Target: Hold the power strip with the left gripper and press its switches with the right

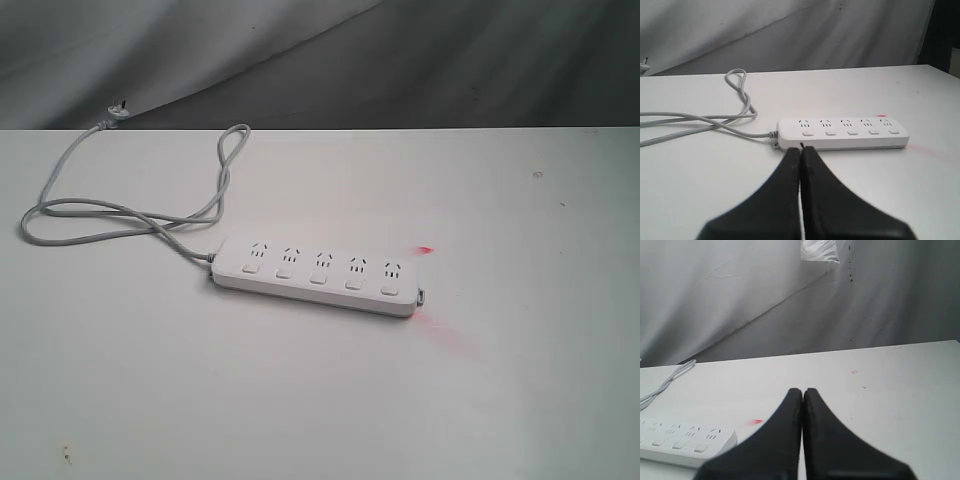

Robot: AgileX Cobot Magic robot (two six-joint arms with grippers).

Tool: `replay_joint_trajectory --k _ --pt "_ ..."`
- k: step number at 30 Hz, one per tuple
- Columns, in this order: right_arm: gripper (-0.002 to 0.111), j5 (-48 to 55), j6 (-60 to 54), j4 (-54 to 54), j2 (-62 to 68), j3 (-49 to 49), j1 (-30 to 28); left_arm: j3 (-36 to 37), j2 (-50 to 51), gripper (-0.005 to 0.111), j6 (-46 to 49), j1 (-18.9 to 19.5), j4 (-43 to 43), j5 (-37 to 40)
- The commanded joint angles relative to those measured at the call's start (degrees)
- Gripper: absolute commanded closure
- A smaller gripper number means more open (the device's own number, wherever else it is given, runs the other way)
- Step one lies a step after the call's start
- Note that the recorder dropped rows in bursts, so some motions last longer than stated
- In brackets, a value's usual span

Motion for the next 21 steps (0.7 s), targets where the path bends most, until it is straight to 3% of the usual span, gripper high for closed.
replay_joint_trajectory --k 1,7,14,17,21 --pt "0.108 -0.24 -0.01 -0.07 -0.22 0.18 -0.39 0.26 2.33 0.106 0.07 -0.18 0.10 -0.21" --pt "0.108 -0.24 -0.01 -0.07 -0.22 0.18 -0.39 -1.12 12.75 0.106 0.07 -0.18 -0.20 3.18" --pt "0.108 -0.24 -0.01 -0.07 -0.22 0.18 -0.39 -18.93 25.48 0.106 0.07 -0.18 -0.21 13.83" --pt "0.108 -0.24 -0.01 -0.07 -0.22 0.18 -0.39 -24.26 28.13 0.106 0.07 -0.18 -0.21 11.02" --pt "0.108 -0.24 -0.01 -0.07 -0.22 0.18 -0.39 -26.83 29.05 0.106 0.07 -0.18 -0.21 1.03"
